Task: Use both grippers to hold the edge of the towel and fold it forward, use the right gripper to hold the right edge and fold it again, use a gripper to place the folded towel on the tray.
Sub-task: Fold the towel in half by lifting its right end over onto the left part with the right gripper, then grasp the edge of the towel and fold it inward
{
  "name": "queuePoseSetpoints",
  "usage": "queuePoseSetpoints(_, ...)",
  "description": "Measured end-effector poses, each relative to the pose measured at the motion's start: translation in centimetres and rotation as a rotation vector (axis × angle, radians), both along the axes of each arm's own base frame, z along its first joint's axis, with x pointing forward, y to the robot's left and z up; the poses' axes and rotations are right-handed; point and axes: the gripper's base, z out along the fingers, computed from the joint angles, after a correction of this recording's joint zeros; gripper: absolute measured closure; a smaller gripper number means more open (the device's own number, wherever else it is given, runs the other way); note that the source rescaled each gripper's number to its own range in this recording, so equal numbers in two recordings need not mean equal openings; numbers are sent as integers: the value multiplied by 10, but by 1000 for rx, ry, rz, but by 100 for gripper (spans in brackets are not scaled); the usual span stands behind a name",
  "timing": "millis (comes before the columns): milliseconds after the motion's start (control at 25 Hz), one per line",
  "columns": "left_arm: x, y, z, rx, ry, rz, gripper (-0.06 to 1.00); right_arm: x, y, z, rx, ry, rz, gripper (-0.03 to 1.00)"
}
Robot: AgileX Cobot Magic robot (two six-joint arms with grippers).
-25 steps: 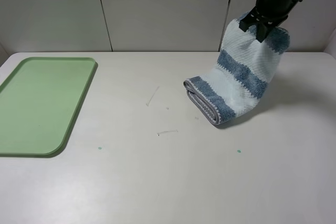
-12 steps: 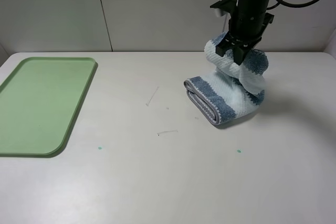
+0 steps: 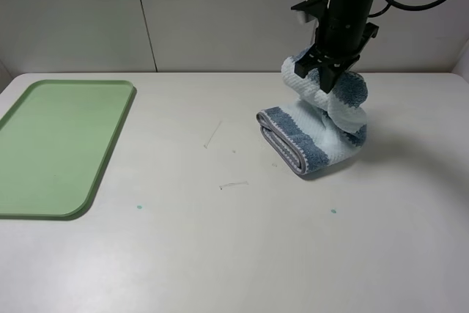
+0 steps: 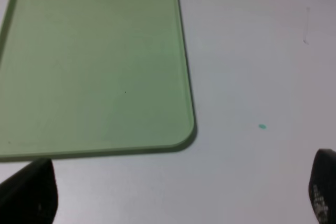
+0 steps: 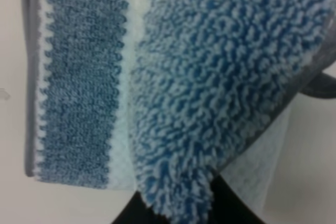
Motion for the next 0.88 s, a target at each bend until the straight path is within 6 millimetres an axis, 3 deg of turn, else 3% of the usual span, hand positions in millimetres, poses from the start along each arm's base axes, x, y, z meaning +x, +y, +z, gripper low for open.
queuePoseSetpoints(80,0,0,0,0,0,0,-1,0,1,0,8,3,-3,82)
queuePoseSetpoints(120,0,0,0,0,0,0,-1,-1,1,0,17,7,-6,70)
queuePoseSetpoints(200,0,0,0,0,-1,0,-1,-2,4,0,45,18,-22,30)
queuePoseSetpoints(240,0,0,0,0,-1,0,-1,-2,5,0,65,25,-42,16)
queuePoseSetpoints(320,0,0,0,0,-2,0,-1,-3,7,0,82,32,-65,4)
queuePoseSetpoints(440,0,0,0,0,-2,0,-1,-3,7,0,89,34,-81,-2)
queuePoseSetpoints(720,0,0,0,0,-2,0,-1,-3,7,1,92,30,-85,-3)
queuePoseSetpoints(880,0,0,0,0,-2,0,-1,-7,5,17,105,-3,-72,-3)
